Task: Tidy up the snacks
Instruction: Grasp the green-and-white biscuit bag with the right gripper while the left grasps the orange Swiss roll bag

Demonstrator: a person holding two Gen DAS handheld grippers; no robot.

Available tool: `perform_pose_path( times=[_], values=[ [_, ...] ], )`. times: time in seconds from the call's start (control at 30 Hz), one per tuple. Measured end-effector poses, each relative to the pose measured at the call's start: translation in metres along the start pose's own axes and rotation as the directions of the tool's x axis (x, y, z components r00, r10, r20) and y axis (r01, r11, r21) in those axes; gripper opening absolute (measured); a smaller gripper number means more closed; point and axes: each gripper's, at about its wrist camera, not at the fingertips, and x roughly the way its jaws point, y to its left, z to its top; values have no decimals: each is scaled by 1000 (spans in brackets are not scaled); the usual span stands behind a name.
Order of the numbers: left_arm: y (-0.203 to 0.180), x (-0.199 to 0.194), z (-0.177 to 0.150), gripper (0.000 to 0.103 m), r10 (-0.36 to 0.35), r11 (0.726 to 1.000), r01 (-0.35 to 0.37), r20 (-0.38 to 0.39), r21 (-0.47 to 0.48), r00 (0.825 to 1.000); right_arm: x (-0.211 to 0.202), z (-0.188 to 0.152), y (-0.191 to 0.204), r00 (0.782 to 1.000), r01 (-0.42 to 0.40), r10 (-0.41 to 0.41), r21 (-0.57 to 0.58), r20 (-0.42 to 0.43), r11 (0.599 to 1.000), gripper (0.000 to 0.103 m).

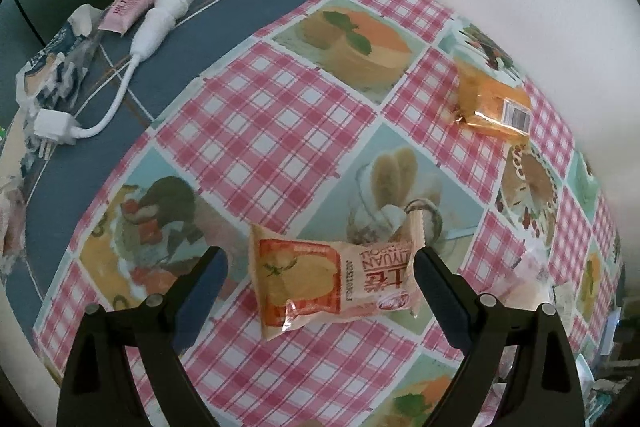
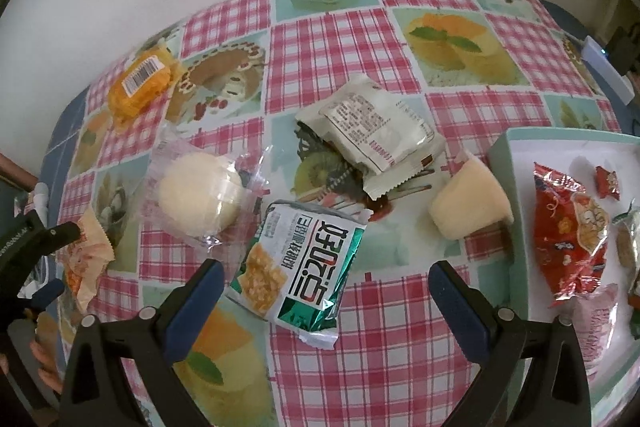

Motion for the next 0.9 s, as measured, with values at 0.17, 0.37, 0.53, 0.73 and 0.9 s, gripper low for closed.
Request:
perform_pose_path(
  times=[0.17,0.37,0.53,0.73,0.9],
  values=[
    [-5,11,0,95,14,1000,-14,-11,12,1000,9,1,4,1000,4,-4,-9,-12,1000,103],
    [-17,25,2,95,6,999,-5,-19,39,1000,18,1,7,1000,12,-12,-15,-22,1000,103],
    [-27,39,-1,95,15,998,-12,-43,56,999,20,-3,9,999,28,-29,-27,-23,999,102],
    [-25,50,-7,95,-5,999,7,-43,43,999,19,-3,13,999,48,-48,-55,-5,997,87],
    [-13,44,-3,90,-13,999,15,-36,52,999,16,-1,14,999,41,-41,-67,5,997,61]
  ],
)
